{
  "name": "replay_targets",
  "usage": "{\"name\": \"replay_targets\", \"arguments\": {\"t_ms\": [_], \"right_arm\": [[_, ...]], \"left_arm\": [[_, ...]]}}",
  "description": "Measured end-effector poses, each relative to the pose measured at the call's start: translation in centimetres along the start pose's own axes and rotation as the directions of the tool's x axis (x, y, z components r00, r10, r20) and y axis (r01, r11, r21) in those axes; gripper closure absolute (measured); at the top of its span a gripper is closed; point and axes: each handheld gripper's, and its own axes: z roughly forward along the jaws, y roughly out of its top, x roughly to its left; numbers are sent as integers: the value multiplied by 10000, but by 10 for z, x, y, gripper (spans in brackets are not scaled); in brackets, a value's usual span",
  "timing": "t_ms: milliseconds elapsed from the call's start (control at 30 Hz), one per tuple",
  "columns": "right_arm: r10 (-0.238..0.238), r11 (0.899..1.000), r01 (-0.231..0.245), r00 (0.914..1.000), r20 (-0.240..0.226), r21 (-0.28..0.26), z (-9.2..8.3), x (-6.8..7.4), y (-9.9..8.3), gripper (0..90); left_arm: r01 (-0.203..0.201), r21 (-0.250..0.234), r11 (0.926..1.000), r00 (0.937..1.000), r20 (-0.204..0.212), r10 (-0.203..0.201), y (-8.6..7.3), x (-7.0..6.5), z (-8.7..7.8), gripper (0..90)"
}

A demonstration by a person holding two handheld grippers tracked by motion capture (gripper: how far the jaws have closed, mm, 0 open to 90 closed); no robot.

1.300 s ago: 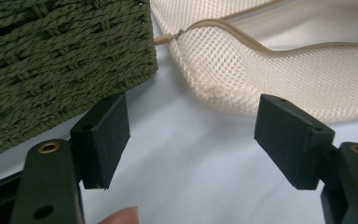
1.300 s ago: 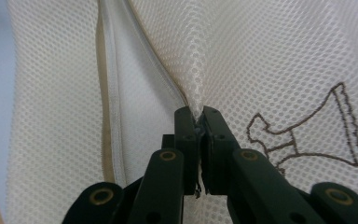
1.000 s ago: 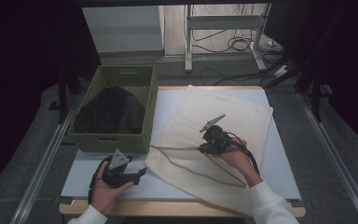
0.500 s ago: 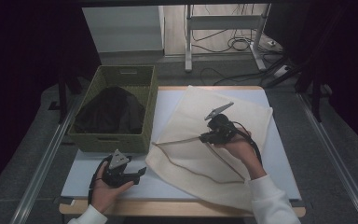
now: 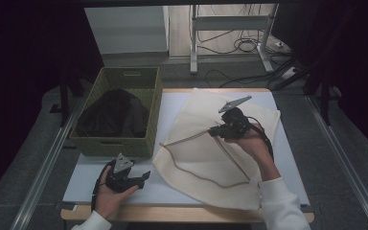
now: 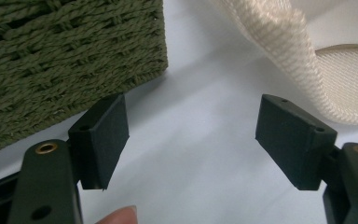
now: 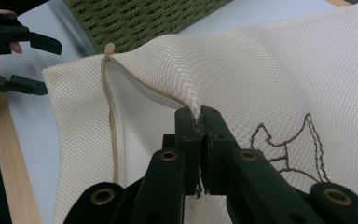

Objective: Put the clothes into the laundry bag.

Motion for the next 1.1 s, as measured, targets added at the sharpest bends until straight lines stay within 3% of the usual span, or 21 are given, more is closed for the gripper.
{"name": "replay_targets", "arguments": {"t_ms": [100, 233, 467, 767, 900, 1100], "right_arm": [[-17, 9998, 18, 10000, 54, -206, -6, 2, 1, 865], [1, 9992, 6, 9999, 167, -404, -11, 2, 2, 865], [71, 9987, -57, 9996, 288, -505, -16, 1, 0, 865], [75, 9993, -69, 9999, 155, -368, -10, 1, 0, 865], [-17, 9994, 23, 9998, 176, -353, -10, 2, 0, 865], [3, 9992, 0, 10000, 76, -404, -12, 2, -1, 864]], "left_arm": [[8, 9, 10000, 10000, 44, -8, -1, 1, -1, 249], [412, 0, 9992, 9990, 166, -412, -1, 4, 0, 243], [564, 109, 9983, 9982, 207, -566, 1, 7, 0, 246], [212, -156, 9997, 9998, 53, -211, 10, 4, -9, 229], [347, -182, 9992, 9985, 419, -339, 16, 2, -15, 261], [203, -421, 9989, 9992, 367, -188, 34, -2, -34, 286]]}}
